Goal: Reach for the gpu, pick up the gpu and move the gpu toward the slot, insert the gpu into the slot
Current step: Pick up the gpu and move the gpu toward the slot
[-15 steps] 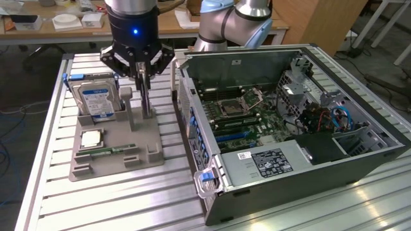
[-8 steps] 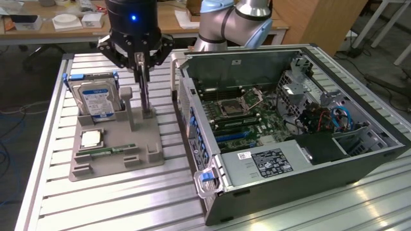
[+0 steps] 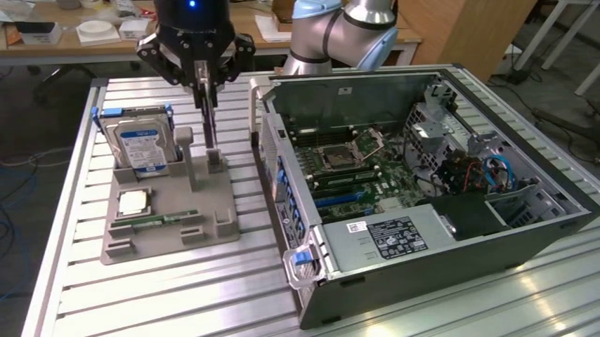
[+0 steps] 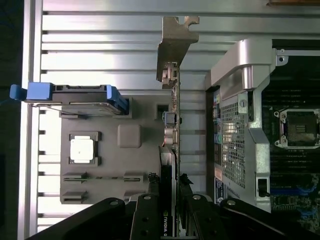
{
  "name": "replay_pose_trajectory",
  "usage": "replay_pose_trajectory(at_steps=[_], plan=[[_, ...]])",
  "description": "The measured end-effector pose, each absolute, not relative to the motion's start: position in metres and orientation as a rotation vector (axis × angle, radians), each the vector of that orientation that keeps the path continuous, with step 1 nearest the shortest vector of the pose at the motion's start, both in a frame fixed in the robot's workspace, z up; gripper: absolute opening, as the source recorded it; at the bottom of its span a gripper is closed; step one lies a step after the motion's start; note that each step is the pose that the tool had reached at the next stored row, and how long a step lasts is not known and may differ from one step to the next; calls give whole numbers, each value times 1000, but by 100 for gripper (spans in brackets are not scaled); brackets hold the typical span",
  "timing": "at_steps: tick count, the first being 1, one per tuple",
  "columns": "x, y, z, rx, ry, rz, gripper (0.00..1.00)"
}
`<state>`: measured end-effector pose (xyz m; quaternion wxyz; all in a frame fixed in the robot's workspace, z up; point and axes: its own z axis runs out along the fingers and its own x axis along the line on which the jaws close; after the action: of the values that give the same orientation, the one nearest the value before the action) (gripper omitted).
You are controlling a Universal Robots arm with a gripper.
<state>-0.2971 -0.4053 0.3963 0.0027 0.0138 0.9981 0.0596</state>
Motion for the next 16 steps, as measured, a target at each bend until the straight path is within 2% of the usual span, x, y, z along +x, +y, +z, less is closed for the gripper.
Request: replay_pose_trajectory(at_steps=[16], plan=[[-297,-405,424,43,3130,188,26]])
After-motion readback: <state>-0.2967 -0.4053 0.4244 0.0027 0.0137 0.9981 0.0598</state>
